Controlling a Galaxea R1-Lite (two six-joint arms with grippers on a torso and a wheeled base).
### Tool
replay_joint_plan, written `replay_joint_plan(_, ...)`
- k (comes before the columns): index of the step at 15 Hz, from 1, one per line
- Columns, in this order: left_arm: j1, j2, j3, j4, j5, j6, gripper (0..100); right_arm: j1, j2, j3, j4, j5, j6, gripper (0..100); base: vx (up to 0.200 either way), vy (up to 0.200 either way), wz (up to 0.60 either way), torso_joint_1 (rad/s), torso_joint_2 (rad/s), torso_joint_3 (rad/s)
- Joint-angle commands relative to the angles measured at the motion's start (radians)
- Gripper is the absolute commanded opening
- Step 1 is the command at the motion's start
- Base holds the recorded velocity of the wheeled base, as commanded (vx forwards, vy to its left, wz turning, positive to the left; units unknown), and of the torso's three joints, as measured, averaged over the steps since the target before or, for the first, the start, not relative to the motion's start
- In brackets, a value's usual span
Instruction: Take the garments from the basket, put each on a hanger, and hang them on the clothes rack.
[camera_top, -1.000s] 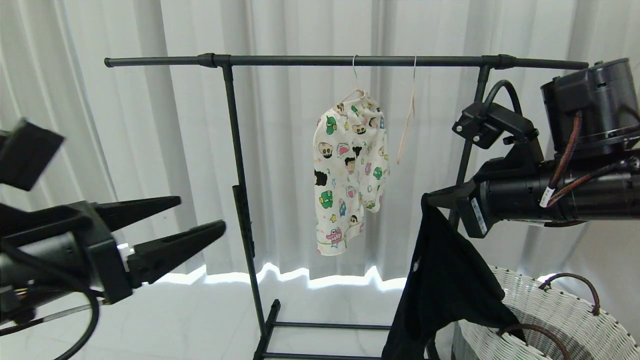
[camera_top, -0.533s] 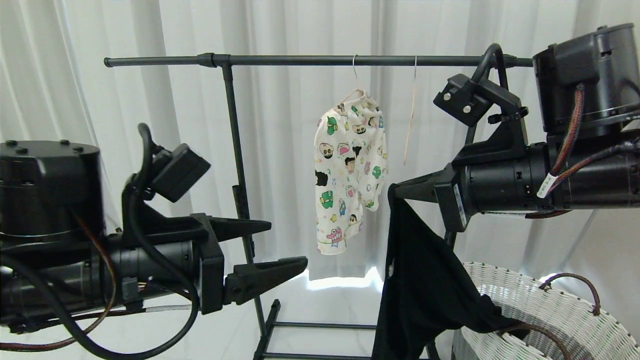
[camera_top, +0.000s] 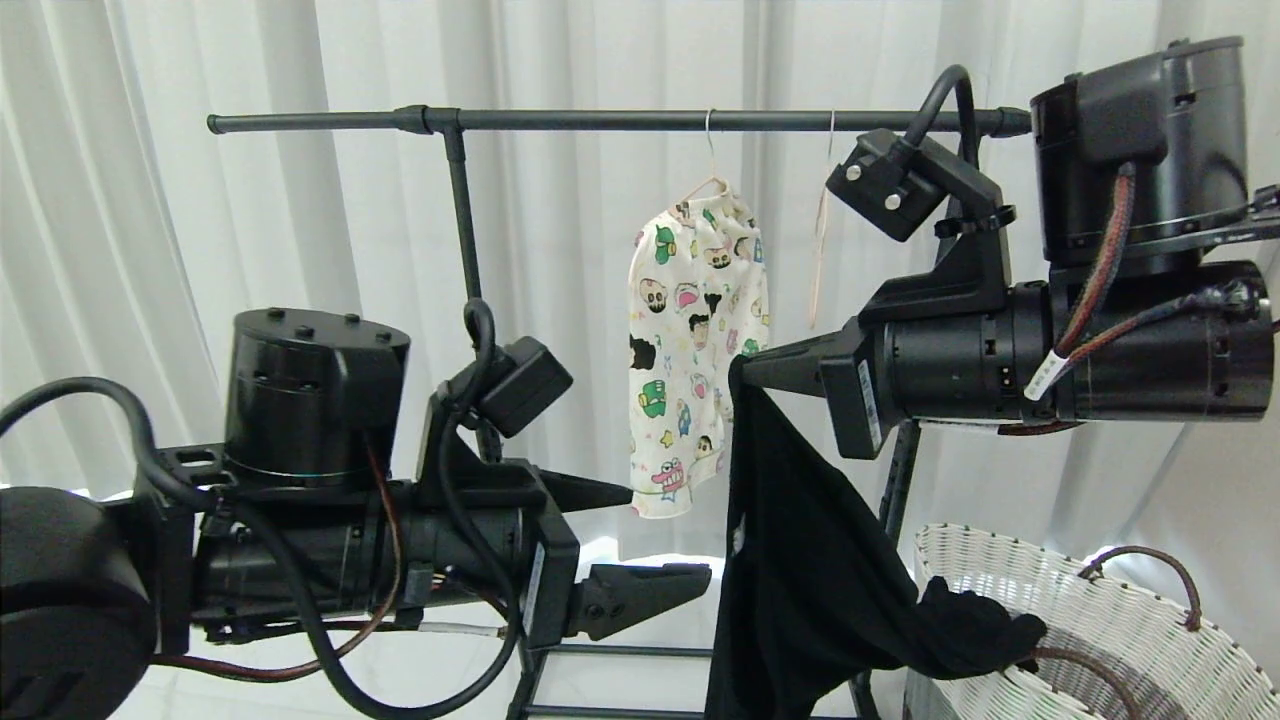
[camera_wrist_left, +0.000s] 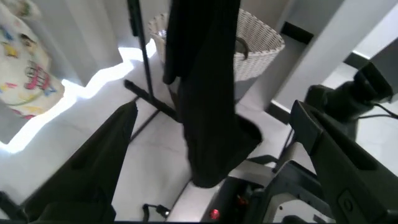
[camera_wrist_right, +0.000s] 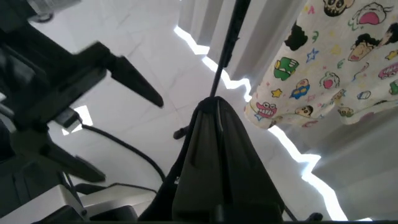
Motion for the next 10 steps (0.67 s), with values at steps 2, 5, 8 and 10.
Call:
replay_joint_plan(2,-0.021,0.102,-0.045,-0.002,0.040,-0.045,100,0.001,0.001,-0.001,0.001,0.000,-0.001,0,0.000,0.000,0.00,0.000,0.00,0.000)
replay_joint_plan(5,-0.027,0.189,-0.096,-0.002,0.183,-0.103,100,0.001,0.001,-0.016,0.002,0.000,-0.001,0,0.000,0.000,0.00,0.000,0.00,0.000)
replay_joint_plan(8,-0.030,0.258,-0.102,-0.002,0.276,-0.105,100,0.001,0.003,-0.036,0.008,0.000,-0.001,0,0.000,0.000,0.00,0.000,0.00,0.000)
replay_joint_plan(10,-0.042,0.284,-0.094,-0.002,0.314,-0.105,100,0.001,0.001,-0.036,0.008,0.000,-0.001,0,0.000,0.000,0.00,0.000,0.00,0.000)
